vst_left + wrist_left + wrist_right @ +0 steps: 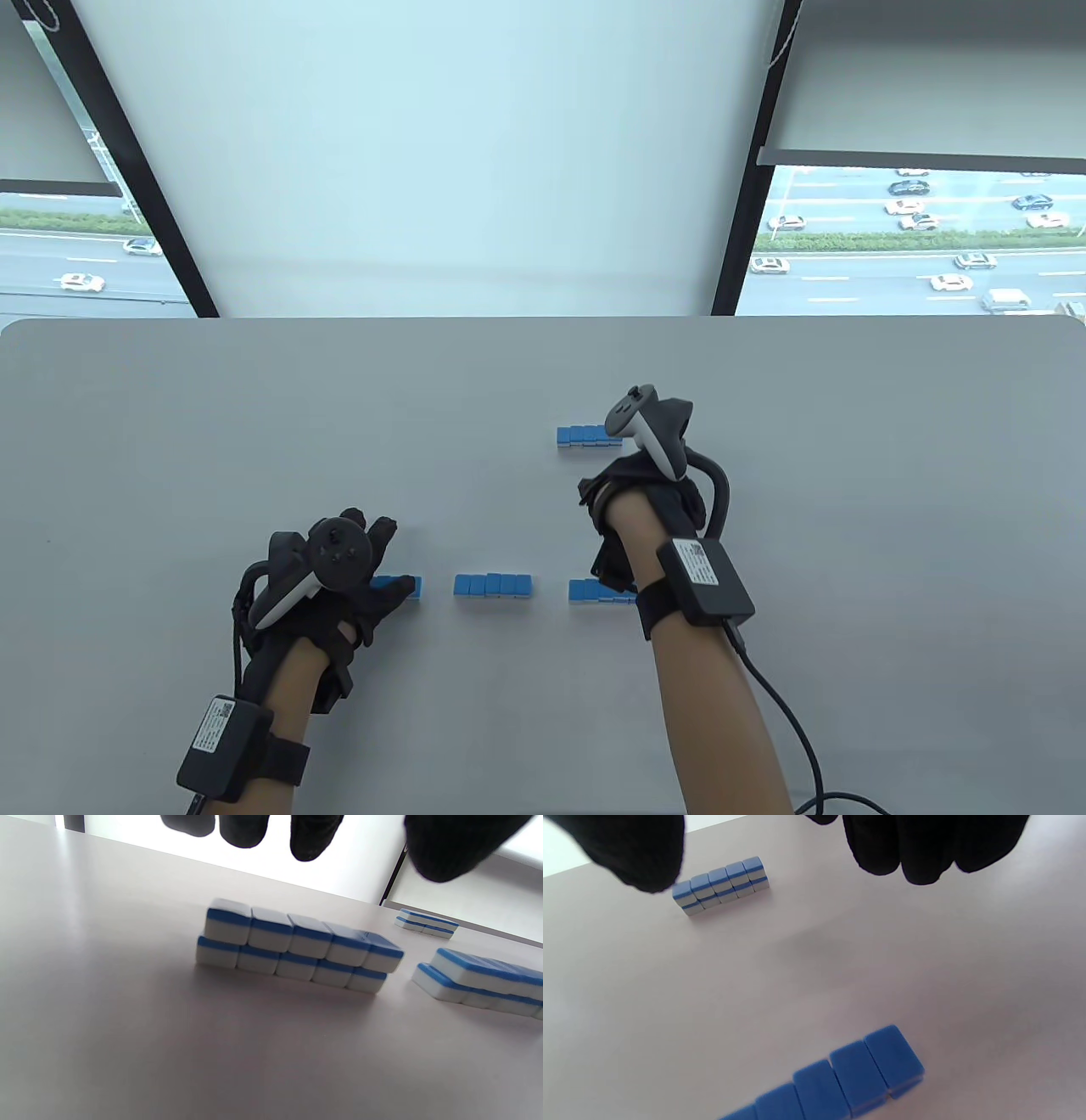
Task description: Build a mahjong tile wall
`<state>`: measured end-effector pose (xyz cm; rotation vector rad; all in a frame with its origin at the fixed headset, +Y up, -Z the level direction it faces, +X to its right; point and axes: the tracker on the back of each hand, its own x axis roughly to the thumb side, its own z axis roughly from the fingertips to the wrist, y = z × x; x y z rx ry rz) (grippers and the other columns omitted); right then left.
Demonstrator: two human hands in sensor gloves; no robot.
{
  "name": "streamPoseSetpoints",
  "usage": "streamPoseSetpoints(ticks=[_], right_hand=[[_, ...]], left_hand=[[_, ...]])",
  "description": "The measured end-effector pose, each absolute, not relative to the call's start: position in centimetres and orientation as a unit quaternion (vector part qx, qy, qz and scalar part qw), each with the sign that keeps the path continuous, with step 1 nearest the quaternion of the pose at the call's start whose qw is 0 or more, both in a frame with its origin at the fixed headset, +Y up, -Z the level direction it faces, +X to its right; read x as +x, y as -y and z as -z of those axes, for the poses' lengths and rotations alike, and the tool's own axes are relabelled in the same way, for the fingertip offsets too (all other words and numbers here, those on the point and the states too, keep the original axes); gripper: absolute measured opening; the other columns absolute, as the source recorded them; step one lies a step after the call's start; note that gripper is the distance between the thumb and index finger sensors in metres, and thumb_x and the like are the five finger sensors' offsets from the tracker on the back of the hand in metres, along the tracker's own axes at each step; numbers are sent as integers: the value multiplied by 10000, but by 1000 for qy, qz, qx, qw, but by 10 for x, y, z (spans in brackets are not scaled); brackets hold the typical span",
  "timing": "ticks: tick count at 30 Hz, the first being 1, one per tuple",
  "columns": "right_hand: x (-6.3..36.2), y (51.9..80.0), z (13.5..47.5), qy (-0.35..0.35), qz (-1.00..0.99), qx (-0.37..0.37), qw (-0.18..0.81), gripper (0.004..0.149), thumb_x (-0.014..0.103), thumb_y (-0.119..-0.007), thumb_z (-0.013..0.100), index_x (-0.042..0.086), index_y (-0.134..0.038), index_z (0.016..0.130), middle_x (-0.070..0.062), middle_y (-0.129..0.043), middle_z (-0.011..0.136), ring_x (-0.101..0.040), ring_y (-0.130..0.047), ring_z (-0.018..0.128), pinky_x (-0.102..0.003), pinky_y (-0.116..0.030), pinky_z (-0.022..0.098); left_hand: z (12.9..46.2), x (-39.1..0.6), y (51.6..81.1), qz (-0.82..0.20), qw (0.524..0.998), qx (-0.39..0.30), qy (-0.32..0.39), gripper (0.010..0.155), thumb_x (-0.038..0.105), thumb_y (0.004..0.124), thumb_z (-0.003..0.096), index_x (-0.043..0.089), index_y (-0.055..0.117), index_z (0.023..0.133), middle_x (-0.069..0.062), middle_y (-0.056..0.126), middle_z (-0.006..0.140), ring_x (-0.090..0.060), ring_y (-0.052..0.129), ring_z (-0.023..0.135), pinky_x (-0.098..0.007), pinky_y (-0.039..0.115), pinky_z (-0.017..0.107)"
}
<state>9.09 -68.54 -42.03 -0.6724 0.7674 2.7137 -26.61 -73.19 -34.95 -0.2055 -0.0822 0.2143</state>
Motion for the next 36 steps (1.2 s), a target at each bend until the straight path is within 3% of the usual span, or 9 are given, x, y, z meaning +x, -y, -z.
streamPoseSetpoints(ticks=[6, 13, 25, 32, 36], right_hand=[[101, 722, 373, -279, -915, -249, 152, 1015, 672, -736, 355, 61, -286, 1027, -258, -521, 1013, -583, -660, 869, -642, -637, 624], [88, 736, 362, -281, -901, -244, 221, 1045, 667, -741, 354, 36, -234, 1015, -267, -473, 1004, -580, -629, 854, -645, -606, 621], [49, 749, 363, -281, -909, -272, 141, 1155, 666, -809, 325, 19, -126, 994, -290, -355, 998, -586, -550, 865, -653, -555, 646], [39, 755, 368, -260, -921, -279, 84, 1129, 642, -816, 337, 5, -154, 993, -291, -408, 978, -585, -598, 846, -655, -596, 630], [35, 756, 372, -236, -931, -275, 36, 1098, 654, -821, 324, -7, -258, 997, -296, -503, 956, -571, -692, 807, -647, -663, 600]], left_hand=[[346, -259, 729, -114, 987, -100, 57, 828, 683, 696, 400, 322, 480, 1114, -80, 398, 1198, -454, 383, 1080, -747, 339, 696], [345, -249, 725, -114, 986, -94, 80, 827, 682, 696, 401, 322, 480, 1115, -81, 397, 1199, -455, 382, 1080, -748, 337, 696], [346, -243, 726, -121, 983, -106, 94, 829, 684, 692, 402, 327, 471, 1117, -78, 384, 1202, -457, 365, 1082, -751, 326, 693], [346, -243, 726, -120, 983, -108, 90, 829, 683, 693, 403, 324, 472, 1117, -80, 382, 1202, -457, 363, 1082, -752, 323, 692], [346, -243, 726, -116, 983, -109, 89, 831, 684, 693, 403, 327, 465, 1118, -81, 376, 1203, -459, 360, 1082, -752, 320, 692]])
